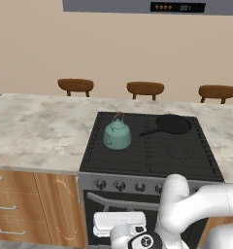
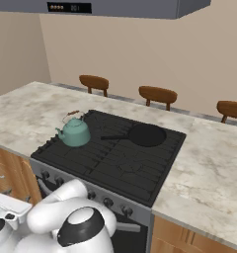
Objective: Pick the kettle from the counter and place it on a stove burner. Then turn the burner on.
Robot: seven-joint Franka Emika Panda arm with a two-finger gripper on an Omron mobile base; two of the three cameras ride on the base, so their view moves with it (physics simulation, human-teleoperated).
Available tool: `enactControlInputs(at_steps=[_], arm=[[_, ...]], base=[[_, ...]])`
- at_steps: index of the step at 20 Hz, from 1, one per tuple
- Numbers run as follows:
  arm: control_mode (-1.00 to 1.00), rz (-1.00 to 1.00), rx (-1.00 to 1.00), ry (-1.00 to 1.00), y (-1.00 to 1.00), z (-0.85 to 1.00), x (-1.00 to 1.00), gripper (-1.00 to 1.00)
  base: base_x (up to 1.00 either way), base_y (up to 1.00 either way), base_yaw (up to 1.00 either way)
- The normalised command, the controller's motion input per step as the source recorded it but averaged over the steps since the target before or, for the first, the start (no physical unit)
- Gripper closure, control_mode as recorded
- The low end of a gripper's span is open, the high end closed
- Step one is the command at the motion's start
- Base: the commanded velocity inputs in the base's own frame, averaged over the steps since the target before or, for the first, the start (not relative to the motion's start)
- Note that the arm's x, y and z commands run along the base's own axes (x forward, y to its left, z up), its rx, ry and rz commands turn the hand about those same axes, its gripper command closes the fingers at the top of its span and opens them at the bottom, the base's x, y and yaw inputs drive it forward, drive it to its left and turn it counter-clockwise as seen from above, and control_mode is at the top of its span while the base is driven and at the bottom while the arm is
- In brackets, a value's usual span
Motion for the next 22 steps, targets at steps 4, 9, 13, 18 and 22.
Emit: enactControlInputs(at_steps=[4, 9, 13, 18, 22], arm=[[-1.0, -0.07, 0.0, 0.0, 0.09, 0.0, 0.24, -1.0], [-1.0, -0.04, 0.0, 0.0, 0.03, 0.0, 0.23, -1.0], [-1.0, 0.0, 0.0, 0.0, 0.0, 0.0, 0.23, -1.0], [-1.0, -0.01, 0.0, 0.0, 0.0, 0.0, 0.16, -1.0], [-1.0, -0.05, 0.01, 0.0, -0.01, 0.08, 0.0, -1.0]], base=[[0.0, 0.0, 0.0], [0.0, 0.0, 0.0], [0.0, 0.0, 0.0], [0.0, 0.0, 0.0], [0.0, 0.0, 0.0]])
